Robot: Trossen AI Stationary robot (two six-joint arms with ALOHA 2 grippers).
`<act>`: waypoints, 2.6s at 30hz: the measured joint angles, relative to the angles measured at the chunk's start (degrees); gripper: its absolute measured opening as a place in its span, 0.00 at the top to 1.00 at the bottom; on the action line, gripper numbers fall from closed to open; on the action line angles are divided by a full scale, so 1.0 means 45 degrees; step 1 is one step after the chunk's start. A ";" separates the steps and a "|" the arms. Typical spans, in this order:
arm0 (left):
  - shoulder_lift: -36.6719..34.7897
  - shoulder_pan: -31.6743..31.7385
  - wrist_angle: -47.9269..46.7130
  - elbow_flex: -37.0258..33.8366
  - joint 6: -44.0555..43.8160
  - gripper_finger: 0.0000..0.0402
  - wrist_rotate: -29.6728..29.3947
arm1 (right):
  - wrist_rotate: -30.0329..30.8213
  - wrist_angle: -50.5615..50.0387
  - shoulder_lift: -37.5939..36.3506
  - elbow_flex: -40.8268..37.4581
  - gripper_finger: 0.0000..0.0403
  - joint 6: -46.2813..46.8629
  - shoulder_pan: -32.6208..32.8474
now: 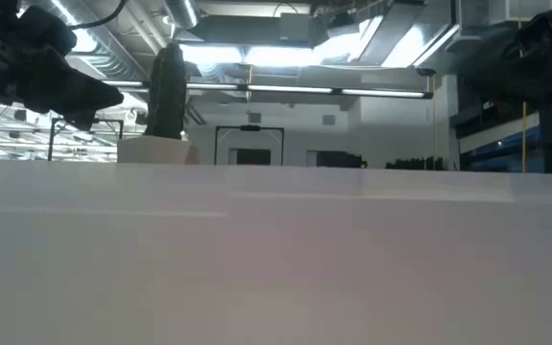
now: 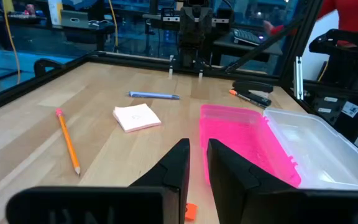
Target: Pack school essentials
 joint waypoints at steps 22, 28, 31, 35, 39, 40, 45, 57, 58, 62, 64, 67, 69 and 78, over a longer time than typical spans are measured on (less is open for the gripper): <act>0.0005 0.0000 0.0000 -0.0004 0.0003 0.87 0.0000 | 0.0002 0.0001 0.0000 -0.0003 0.86 0.0000 -0.0002; 0.0003 0.0000 0.0000 0.0001 -0.0002 0.87 0.0000 | 0.0001 0.0001 0.0000 0.0001 0.86 -0.0001 0.0001; 0.0000 0.0005 0.0000 0.0001 0.0002 0.87 0.0000 | 0.0000 0.0001 0.0000 0.0001 0.86 0.0000 0.0002; 0.0002 0.0004 0.0000 0.0000 0.0003 0.87 0.0000 | 0.0002 0.0004 0.0000 -0.0001 0.86 0.0000 -0.0001; 0.0000 0.0005 0.0000 0.0001 0.0000 0.87 0.0000 | 0.0005 0.0005 0.0000 0.0002 0.86 0.0000 -0.0003; 0.0003 0.0000 0.0000 0.0001 0.0001 0.87 0.0000 | 0.0000 0.0005 0.0000 0.0001 0.86 -0.0001 0.0002; 0.0005 0.0000 0.0000 -0.0004 -0.0002 0.87 0.0000 | 0.0003 0.0005 0.0000 0.0002 0.86 0.0000 0.0002; 0.0004 0.0004 0.0000 0.0000 0.0003 0.87 0.0000 | 0.0002 0.0002 0.0000 -0.0001 0.86 0.0000 -0.0002; 0.0003 0.0000 0.0000 0.0001 0.0000 0.87 0.0000 | 0.0003 0.0004 0.0000 0.0000 0.86 -0.0002 0.0002; 0.0000 0.0000 0.0000 0.0001 0.0007 0.87 0.0000 | 0.0263 0.0105 0.0000 -0.0003 0.86 0.0053 0.0002; 0.0003 0.0002 0.0000 -0.0001 0.0003 0.87 0.0000 | 0.0653 0.0565 0.0000 0.0001 0.86 0.0558 0.0002; 0.0005 0.0005 0.0000 -0.0002 0.0003 0.87 -0.0005 | 0.0697 0.1292 0.0000 0.0002 0.86 0.2575 -0.0003; 0.0000 0.0003 0.0000 -0.0004 0.0006 0.87 0.0000 | 0.0799 0.1941 0.0000 0.0002 0.86 0.4894 -0.0003; 0.0000 0.0005 0.0837 -0.0004 -0.0698 0.87 -0.0043 | 0.3869 0.2603 0.0000 0.0011 0.86 0.9362 0.0002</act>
